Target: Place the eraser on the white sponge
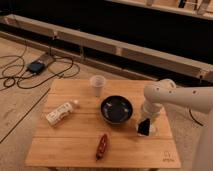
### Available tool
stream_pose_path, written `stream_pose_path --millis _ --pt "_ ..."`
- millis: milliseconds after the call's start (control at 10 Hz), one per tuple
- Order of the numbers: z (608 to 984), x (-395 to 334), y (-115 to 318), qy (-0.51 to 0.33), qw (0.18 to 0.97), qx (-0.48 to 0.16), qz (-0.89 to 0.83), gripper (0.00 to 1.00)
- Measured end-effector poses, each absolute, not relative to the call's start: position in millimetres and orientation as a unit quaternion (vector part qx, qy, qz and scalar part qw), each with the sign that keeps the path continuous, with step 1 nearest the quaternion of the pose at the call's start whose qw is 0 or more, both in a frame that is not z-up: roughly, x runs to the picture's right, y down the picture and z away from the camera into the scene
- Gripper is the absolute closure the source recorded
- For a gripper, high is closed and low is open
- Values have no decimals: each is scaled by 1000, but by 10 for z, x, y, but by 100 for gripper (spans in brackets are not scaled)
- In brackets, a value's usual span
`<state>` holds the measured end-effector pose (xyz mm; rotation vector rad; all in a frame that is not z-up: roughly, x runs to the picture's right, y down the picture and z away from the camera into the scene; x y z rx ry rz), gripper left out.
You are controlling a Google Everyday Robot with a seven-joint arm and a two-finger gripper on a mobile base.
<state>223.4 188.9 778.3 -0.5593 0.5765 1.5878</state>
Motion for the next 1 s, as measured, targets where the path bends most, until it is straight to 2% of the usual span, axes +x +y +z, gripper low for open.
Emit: stream_pose_path --millis 500,1000 --pt "8029 2247 1947 283 634 -249 675 82" --pt "8042 2368 2028 303 629 -252 671 81"
